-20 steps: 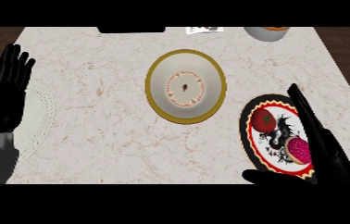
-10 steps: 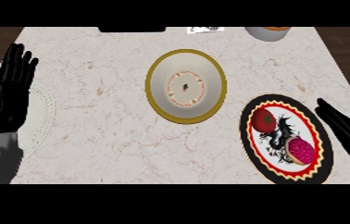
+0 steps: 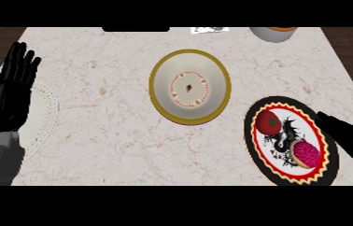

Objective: Pick the tomato from the plate and place it in the bowl

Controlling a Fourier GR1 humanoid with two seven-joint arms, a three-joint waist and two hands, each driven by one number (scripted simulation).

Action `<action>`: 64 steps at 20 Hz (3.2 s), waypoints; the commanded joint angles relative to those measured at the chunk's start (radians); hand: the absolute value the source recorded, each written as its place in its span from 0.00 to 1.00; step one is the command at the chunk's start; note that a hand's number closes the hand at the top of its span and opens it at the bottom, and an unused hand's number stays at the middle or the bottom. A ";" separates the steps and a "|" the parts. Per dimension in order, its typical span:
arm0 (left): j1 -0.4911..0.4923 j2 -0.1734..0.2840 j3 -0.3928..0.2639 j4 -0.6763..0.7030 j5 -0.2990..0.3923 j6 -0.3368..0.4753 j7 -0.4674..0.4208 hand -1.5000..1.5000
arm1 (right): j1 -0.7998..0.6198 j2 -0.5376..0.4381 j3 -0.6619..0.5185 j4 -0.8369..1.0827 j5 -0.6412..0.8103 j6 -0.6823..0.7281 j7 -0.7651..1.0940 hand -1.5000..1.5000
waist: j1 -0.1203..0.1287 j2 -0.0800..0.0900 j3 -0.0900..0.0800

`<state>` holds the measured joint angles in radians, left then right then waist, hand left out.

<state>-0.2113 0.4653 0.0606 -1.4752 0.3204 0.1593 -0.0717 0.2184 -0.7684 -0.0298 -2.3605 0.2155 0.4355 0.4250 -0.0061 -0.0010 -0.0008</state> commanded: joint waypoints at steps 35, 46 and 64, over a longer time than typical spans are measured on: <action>0.007 -0.108 0.147 -0.057 -0.122 -0.126 0.061 0.50 | -0.190 0.361 0.080 0.590 0.508 0.005 -0.399 0.00 | 0.005 0.000 0.001; -0.002 -0.163 0.132 -0.067 -0.176 -0.111 0.064 0.50 | -0.290 0.410 0.074 0.822 0.609 -0.044 -0.482 0.00 | 0.006 0.001 0.001; -0.045 -0.160 0.185 -0.008 -0.191 -0.135 0.048 0.50 | -0.382 0.454 0.035 1.053 0.706 -0.245 -0.621 1.00 | 0.006 0.001 0.001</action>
<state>-0.2359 0.3033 0.2300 -1.5098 0.1367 0.0196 -0.0138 -0.1661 -0.3126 0.0227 -1.3482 0.9080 0.2606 -0.1334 0.0001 -0.0024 -0.0038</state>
